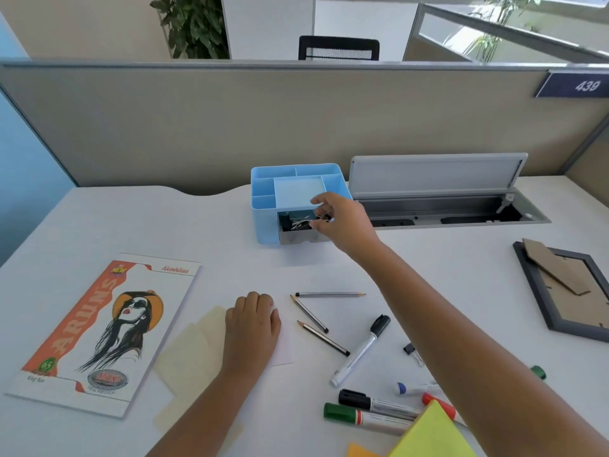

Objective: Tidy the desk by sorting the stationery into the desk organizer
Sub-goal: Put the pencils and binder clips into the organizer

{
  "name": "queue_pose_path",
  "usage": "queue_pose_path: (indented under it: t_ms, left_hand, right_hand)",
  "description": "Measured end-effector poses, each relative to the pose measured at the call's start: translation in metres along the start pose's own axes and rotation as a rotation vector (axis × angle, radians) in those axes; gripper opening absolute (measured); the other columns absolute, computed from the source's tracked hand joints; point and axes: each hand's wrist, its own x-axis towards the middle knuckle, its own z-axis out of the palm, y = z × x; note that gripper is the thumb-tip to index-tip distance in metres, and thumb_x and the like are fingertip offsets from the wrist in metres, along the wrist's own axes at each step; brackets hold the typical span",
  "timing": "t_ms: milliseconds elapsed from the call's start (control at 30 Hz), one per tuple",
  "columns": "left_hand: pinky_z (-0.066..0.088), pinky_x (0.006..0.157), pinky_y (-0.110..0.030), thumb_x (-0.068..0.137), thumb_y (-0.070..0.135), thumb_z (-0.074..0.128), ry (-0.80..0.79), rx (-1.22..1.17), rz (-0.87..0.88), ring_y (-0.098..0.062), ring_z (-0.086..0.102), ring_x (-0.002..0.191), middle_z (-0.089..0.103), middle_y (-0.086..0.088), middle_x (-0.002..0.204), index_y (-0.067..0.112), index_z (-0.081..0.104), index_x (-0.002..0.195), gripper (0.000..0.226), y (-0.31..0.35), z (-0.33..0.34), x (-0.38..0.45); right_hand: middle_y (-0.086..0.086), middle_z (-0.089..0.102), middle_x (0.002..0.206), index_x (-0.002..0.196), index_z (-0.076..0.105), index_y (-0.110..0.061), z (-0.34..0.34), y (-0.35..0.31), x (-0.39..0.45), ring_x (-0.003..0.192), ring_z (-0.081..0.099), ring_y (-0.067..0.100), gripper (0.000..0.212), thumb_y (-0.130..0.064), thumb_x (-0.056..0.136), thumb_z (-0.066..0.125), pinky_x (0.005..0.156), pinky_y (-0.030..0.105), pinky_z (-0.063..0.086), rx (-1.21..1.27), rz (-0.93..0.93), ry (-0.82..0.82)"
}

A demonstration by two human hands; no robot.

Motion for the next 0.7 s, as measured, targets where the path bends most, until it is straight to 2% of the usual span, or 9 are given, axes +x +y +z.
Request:
queue_pose_path:
  t_ms: [67, 133, 300, 500, 700]
  left_hand:
    - [0.039, 0.051, -0.034, 0.08, 0.025, 0.036, 0.003, 0.005, -0.001, -0.026, 0.05, 0.061, 0.052, -0.004, 0.07, 0.013, 0.056, 0.074, 0.024, 0.0, 0.0, 0.001]
    - [0.039, 0.051, -0.034, 0.08, 0.024, 0.036, 0.005, 0.005, -0.001, -0.026, 0.05, 0.061, 0.051, -0.004, 0.069, 0.013, 0.056, 0.073, 0.024, 0.0, -0.001, 0.001]
    - [0.04, 0.051, -0.035, 0.081, 0.025, 0.036, 0.002, 0.01, -0.005, -0.025, 0.05, 0.062, 0.052, -0.003, 0.07, 0.013, 0.056, 0.074, 0.024, 0.0, -0.001, 0.002]
    - [0.04, 0.051, -0.033, 0.081, 0.023, 0.036, 0.019, 0.004, 0.001, -0.026, 0.048, 0.061, 0.05, -0.004, 0.069, 0.012, 0.055, 0.073, 0.023, -0.001, -0.001, 0.0]
    - [0.039, 0.051, -0.034, 0.081, 0.024, 0.034, 0.003, -0.005, -0.001, -0.025, 0.048, 0.062, 0.051, -0.004, 0.069, 0.012, 0.054, 0.074, 0.024, 0.0, 0.0, 0.002]
  right_hand:
    - [0.001, 0.064, 0.113, 0.121, 0.053, -0.018, 0.001, -0.007, 0.015, 0.101, 0.059, 0.014, 0.041, -0.016, 0.083, 0.067, 0.084, 0.027, 0.051, -0.051, -0.016, -0.003]
    - [0.001, 0.062, 0.119, 0.123, 0.052, -0.017, -0.005, -0.011, 0.018, 0.109, 0.057, 0.015, 0.043, -0.015, 0.083, 0.067, 0.092, 0.029, 0.047, -0.071, -0.028, 0.002]
    - [0.0, 0.065, 0.112, 0.116, 0.059, -0.017, -0.03, 0.009, -0.025, 0.1, 0.059, 0.011, 0.034, -0.013, 0.084, 0.065, 0.089, 0.022, 0.045, -0.094, -0.051, 0.057]
    - [-0.002, 0.059, 0.119, 0.115, 0.058, -0.026, -0.056, 0.067, -0.108, 0.094, 0.052, 0.006, 0.031, -0.018, 0.086, 0.062, 0.089, 0.026, 0.047, -0.342, 0.146, -0.22]
    - [-0.003, 0.045, 0.128, 0.124, 0.048, -0.034, -0.054, 0.101, -0.169, 0.115, 0.046, 0.018, 0.038, -0.032, 0.088, 0.059, 0.094, 0.025, 0.04, -0.603, 0.314, -0.368]
